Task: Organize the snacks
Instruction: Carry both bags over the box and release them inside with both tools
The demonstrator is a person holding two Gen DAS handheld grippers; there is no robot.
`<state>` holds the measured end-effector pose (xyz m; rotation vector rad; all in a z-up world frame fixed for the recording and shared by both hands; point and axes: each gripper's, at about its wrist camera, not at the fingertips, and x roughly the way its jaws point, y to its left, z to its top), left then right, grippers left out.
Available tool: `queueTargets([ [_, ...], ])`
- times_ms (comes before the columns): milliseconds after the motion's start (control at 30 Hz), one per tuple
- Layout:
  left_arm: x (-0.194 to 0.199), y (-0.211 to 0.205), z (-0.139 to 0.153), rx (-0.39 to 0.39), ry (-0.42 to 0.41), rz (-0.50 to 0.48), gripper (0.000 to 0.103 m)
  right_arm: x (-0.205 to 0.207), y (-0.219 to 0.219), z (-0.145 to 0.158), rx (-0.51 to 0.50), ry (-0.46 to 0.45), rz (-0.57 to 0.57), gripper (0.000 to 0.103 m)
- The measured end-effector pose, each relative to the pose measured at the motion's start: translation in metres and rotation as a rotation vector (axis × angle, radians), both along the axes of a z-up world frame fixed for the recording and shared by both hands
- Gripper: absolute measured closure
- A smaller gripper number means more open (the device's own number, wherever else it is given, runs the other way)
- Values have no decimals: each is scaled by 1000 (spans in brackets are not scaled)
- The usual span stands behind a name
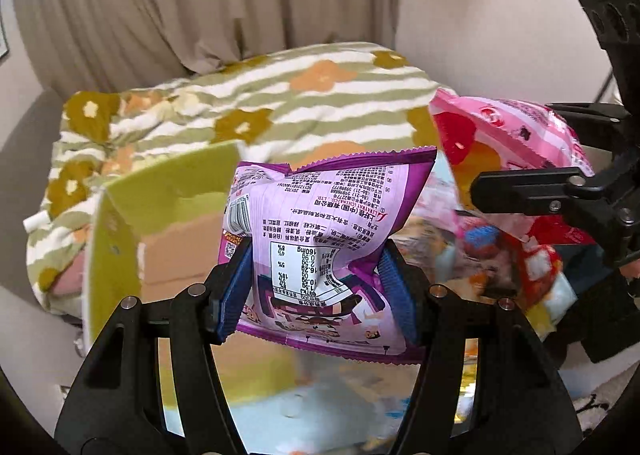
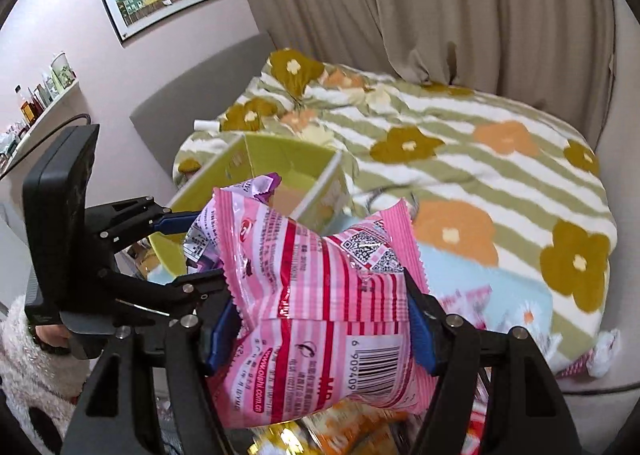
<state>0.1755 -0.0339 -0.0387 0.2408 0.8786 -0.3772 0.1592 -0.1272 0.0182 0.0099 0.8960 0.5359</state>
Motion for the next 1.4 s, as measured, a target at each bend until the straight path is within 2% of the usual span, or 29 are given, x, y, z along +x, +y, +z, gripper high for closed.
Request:
queueTargets([
  [233, 58, 72, -5, 42, -4, 34, 42, 53, 75, -5, 11, -18, -26, 36],
  [367, 99, 110, -26, 96, 6, 34, 42, 87, 116, -19, 9, -26, -68, 36],
  [500, 127, 131, -48, 146, 14, 20, 42, 119, 150, -38, 10, -17, -109, 35],
  [600, 143, 142, -62, 138, 40, -16, 42, 138, 169, -53, 14, 17, -161, 35],
  [700, 148, 145, -70, 134, 63, -42, 42, 145, 180, -61, 6, 28, -190, 35],
  [733, 148, 144, -72, 140, 62, -52, 38, 146, 182, -63, -3, 29, -195, 35],
  [767, 149, 143, -74, 148, 60, -58, 23, 147, 184, -64, -12, 29, -200, 35],
  [833, 147, 142, -75, 162, 48, -57, 0, 148, 184, -65, -26, 30, -213, 35],
  [933, 143, 145, -71, 131, 48, -61, 0, 147, 183, -66, -37, 38, -223, 35],
  [1233, 129, 153, -59, 137, 72, -1, 0, 142, 188, -62, -126, 9, -203, 33],
  [1400, 125, 163, -59, 116, 142, 71, 0, 146, 193, -60, -114, -5, -171, 32],
])
